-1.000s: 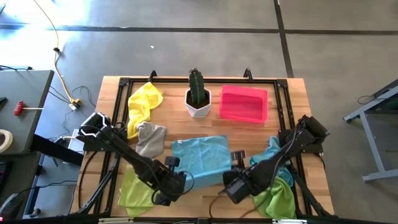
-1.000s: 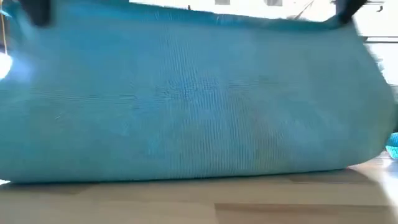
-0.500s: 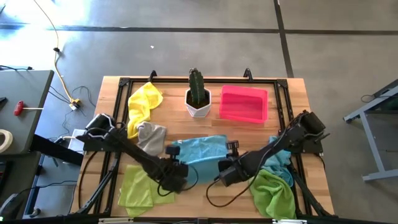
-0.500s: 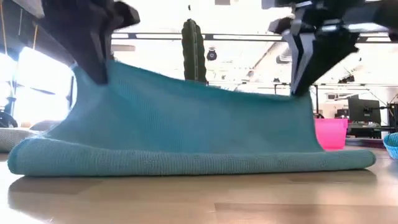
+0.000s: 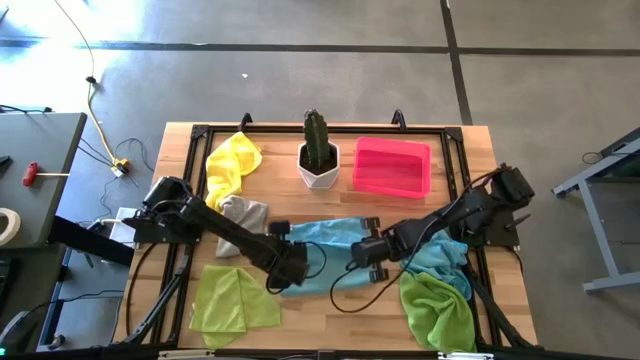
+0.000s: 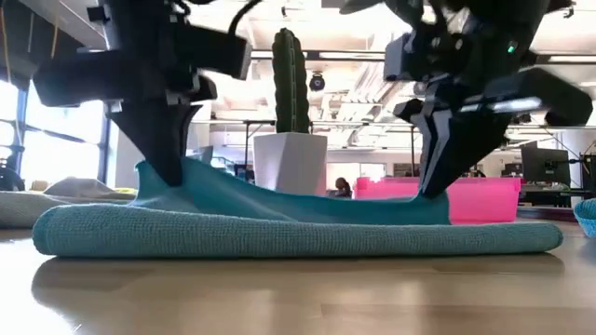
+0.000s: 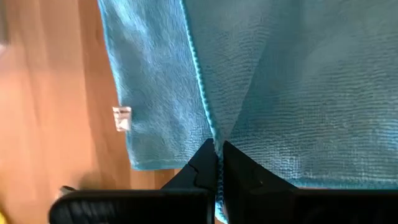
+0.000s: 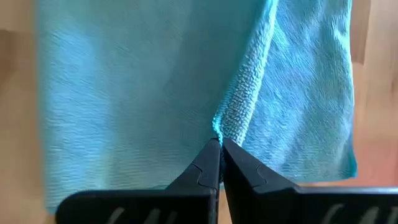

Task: Fold microfiber towels
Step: Fold the blue towel

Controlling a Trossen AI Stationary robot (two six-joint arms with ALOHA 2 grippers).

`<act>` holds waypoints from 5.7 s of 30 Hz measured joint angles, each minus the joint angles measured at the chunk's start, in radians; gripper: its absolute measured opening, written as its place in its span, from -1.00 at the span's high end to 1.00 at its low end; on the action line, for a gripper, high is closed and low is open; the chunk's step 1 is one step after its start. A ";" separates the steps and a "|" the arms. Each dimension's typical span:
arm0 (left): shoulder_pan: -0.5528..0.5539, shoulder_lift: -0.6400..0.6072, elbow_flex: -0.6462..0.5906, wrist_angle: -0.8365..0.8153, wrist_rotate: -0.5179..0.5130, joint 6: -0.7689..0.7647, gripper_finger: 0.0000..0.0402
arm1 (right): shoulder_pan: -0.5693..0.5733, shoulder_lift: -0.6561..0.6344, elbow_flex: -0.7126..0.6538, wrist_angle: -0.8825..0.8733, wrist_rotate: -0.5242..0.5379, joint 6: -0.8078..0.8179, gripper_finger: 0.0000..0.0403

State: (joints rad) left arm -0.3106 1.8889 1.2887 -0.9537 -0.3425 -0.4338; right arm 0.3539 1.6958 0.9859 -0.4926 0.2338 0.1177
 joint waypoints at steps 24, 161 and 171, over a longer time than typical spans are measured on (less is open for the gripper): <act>0.129 -0.006 0.000 -0.029 -0.137 0.090 1.00 | -0.206 -0.104 -0.010 -0.056 0.048 -0.178 1.00; 0.055 0.001 -0.139 0.274 0.114 0.179 0.67 | -0.164 -0.121 -0.449 0.600 -0.130 0.885 0.99; 0.031 -0.001 -0.128 0.237 0.134 0.172 0.67 | -0.162 -0.228 -0.328 0.089 -0.130 0.868 1.00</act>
State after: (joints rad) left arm -0.2794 1.8881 1.1610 -0.7162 -0.2081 -0.2615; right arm 0.1921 1.4678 0.6583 -0.4039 0.1035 0.9856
